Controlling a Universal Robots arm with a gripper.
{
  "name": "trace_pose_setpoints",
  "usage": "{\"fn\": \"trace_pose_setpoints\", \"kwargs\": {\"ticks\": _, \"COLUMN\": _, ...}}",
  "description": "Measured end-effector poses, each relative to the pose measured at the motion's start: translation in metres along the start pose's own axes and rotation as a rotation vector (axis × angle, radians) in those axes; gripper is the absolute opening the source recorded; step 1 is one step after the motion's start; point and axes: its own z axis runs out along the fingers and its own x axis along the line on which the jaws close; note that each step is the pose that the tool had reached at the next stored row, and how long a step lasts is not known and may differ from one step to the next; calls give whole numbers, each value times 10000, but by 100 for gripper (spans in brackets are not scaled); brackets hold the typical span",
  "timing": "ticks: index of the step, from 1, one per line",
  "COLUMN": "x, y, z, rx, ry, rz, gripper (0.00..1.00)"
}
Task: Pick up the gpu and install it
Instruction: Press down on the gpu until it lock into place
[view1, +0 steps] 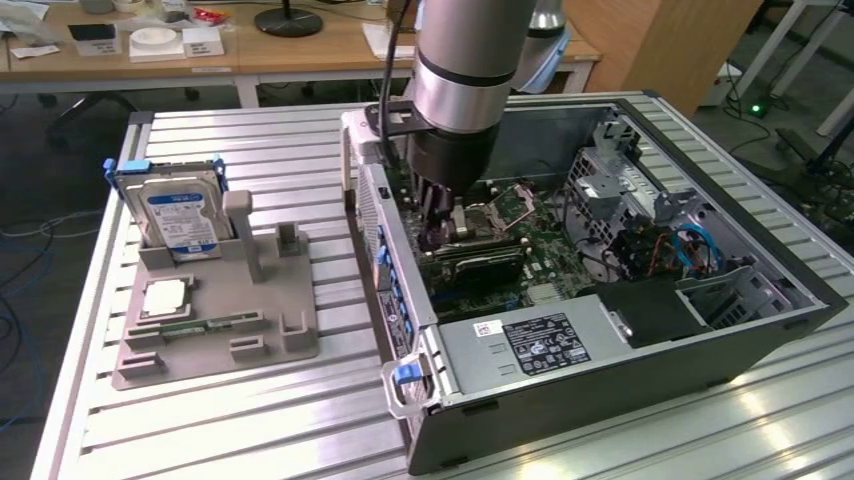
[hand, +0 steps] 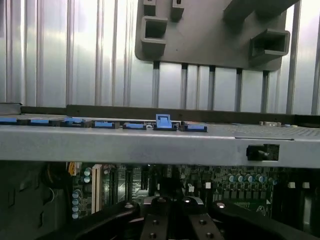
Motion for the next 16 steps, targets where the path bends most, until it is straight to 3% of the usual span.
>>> {"fn": "trace_pose_setpoints", "kwargs": {"ticks": 4, "x": 3, "y": -140, "z": 1, "rx": 0, "ry": -9, "rz": -31, "gripper": 10}}
{"fn": "trace_pose_setpoints", "kwargs": {"ticks": 5, "x": 6, "y": -271, "z": 0, "rx": -2, "ry": -17, "rz": -61, "gripper": 10}}
{"fn": "trace_pose_setpoints", "kwargs": {"ticks": 9, "x": 9, "y": -455, "z": 3, "rx": -1, "ry": -23, "rz": -60, "gripper": 10}}
{"fn": "trace_pose_setpoints", "kwargs": {"ticks": 13, "x": 12, "y": -564, "z": 9, "rx": -1, "ry": -29, "rz": -63, "gripper": 10}}
{"fn": "trace_pose_setpoints", "kwargs": {"ticks": 16, "x": 14, "y": -598, "z": 14, "rx": -1, "ry": -30, "rz": -64, "gripper": 10}}
